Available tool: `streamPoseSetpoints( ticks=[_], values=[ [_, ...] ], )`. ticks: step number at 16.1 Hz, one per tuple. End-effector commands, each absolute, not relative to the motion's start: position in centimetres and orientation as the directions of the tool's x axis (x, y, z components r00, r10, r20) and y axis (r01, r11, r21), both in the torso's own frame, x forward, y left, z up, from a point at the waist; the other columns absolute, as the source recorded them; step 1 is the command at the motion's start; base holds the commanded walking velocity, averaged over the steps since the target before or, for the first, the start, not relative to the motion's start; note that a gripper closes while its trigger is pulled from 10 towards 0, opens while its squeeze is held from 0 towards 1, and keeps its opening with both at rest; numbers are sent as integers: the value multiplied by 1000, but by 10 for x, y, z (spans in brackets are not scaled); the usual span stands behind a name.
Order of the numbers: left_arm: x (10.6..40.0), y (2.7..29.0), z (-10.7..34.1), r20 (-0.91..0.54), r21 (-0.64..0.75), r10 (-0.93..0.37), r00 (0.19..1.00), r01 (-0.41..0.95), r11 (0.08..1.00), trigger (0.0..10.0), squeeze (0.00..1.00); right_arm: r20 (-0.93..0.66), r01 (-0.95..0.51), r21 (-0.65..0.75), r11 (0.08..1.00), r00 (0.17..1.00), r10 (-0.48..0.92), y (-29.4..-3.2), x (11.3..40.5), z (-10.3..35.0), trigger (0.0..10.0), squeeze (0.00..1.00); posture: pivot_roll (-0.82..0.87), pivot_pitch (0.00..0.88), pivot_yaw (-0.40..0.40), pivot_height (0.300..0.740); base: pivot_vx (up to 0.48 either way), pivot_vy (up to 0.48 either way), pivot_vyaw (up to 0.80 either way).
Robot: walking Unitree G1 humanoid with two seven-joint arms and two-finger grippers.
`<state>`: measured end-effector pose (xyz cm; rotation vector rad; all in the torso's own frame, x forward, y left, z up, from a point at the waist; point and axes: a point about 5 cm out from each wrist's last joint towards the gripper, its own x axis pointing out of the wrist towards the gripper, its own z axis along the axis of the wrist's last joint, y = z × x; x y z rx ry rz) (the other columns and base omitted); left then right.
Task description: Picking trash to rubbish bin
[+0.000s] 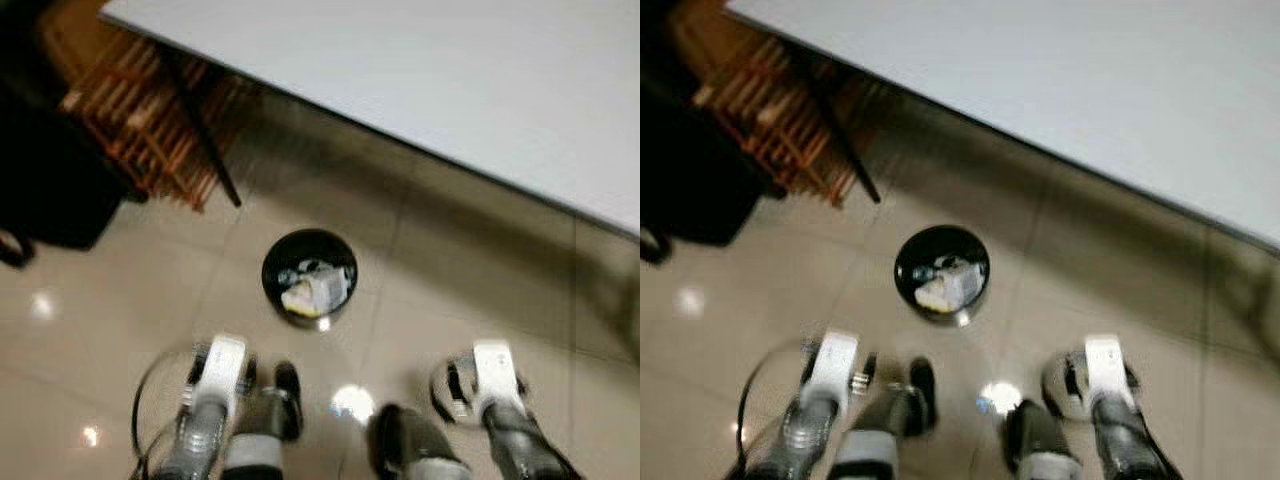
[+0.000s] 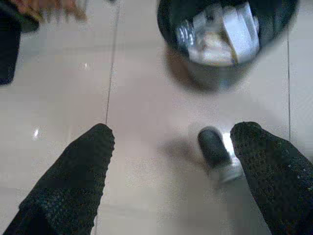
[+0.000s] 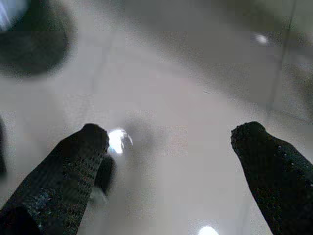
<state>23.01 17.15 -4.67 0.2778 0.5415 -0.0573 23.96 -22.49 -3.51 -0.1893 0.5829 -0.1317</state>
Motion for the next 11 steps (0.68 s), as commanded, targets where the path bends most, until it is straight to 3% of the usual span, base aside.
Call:
streamPoseSetpoints(
  ticks=[1,11],
  values=[
    [228,173,-48,-525,238,18,851,127,963,10000,0,-590,67,-212,975,786,-182,-227,221,-48,10000,0,36,332,60,740,0,0,0],
    [231,179,-47,-532,228,46,846,90,969,10000,0,-600,67,-204,977,780,-179,-226,218,-51,10000,0,32,320,65,740,25,0,0]
  ],
)
